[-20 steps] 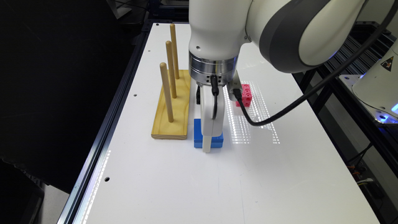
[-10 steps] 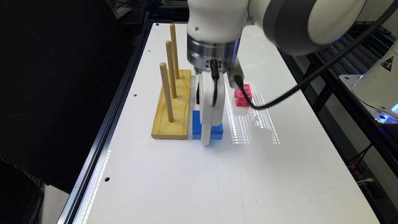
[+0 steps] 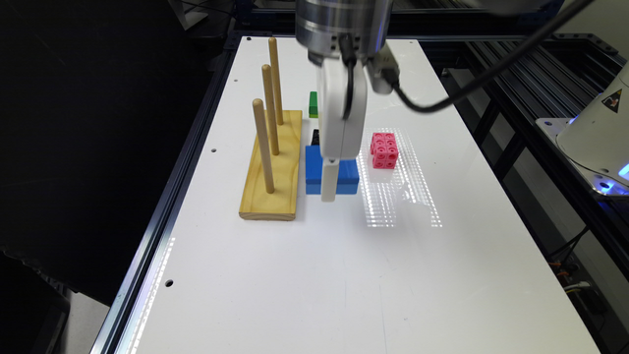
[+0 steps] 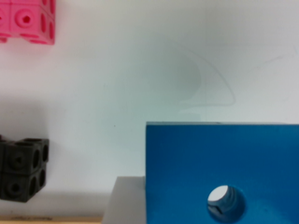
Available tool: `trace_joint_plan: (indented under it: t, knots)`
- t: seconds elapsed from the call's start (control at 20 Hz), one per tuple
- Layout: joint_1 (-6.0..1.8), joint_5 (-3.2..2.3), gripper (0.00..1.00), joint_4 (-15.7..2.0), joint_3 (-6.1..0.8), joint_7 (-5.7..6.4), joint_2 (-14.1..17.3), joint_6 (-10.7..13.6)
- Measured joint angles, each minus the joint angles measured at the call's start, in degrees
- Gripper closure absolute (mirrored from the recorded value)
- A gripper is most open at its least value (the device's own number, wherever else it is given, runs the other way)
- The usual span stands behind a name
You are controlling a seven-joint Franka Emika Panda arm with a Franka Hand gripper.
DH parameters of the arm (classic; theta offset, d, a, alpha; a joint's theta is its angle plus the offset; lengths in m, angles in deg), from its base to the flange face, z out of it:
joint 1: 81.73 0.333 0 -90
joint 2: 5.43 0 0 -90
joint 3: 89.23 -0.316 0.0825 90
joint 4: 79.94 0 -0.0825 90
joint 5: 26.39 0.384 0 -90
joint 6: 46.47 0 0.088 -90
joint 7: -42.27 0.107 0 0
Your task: Pick up blue block.
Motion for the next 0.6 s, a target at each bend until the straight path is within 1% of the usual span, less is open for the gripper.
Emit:
trace_joint_plan:
  t: [0.1,0.25,0.3,0.5,0.6]
  knots:
    - [0.0,0.0,1.0,0.01,0.0,0.0,-0.5,0.6]
    - [0.0,0.0,1.0,-0.02,-0.01,0.0,-1.1,0.9]
    - [0.0,0.01,1.0,-0.03,-0.01,0.0,-1.7,1.3]
    - [0.0,0.04,1.0,-0.02,-0.03,0.01,-4.8,4.4]
    - [0.0,0.04,1.0,-0.01,-0.04,0.02,-5.5,5.1]
